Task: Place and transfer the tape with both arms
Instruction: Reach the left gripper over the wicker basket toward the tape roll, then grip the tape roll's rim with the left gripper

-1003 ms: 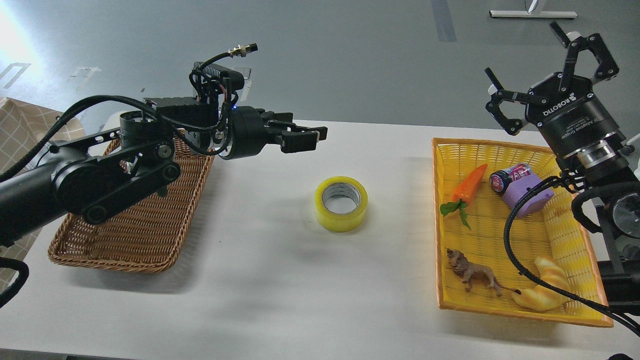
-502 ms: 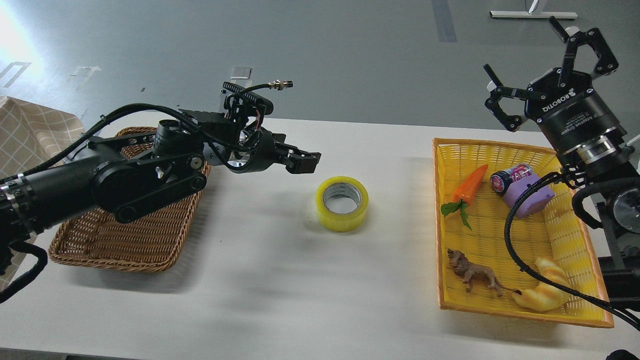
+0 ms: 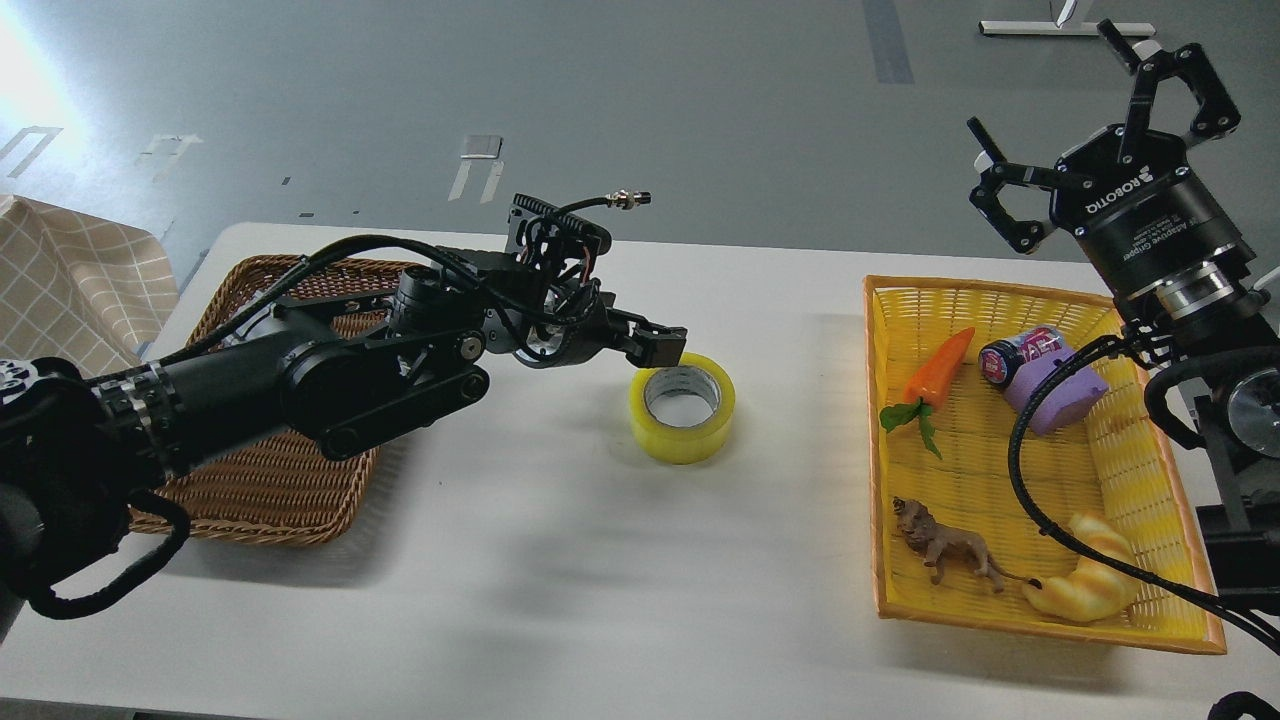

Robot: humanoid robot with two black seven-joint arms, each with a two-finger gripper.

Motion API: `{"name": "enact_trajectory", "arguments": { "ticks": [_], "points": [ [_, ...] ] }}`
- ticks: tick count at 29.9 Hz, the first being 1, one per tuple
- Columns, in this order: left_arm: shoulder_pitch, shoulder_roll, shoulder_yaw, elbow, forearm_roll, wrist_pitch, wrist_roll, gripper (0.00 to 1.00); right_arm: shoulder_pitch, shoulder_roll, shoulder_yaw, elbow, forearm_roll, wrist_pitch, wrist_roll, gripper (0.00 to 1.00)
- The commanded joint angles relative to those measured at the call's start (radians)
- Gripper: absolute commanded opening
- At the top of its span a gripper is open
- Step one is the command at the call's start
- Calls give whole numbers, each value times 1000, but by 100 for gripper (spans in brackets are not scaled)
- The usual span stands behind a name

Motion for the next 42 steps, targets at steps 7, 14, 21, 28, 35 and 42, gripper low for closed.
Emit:
{"name": "enact_trajectory", "arguments": {
  "ticks": [7, 14, 21, 28, 35, 42],
  "points": [
    [3, -72, 41, 100, -1, 0, -1, 98, -2, 0, 0, 0, 0, 0, 2, 100],
    [20, -76, 41, 120, -2, 0, 1, 98, -6, 0, 0, -2, 0, 0, 2, 100],
    [26, -88, 41, 120, -4, 0, 1, 98, -6, 0, 0, -2, 0, 0, 2, 100],
    [24, -111, 40, 120, -5, 0, 1, 97, -6, 0, 0, -2, 0, 0, 2, 100],
    [46, -112, 41, 137, -4, 0, 1, 93, -4, 0, 0, -2, 0, 0, 2, 100],
    [49, -112, 41, 155, -4, 2, -1, 92, -4, 5, 0, -2, 0, 0, 2, 100]
  ]
}}
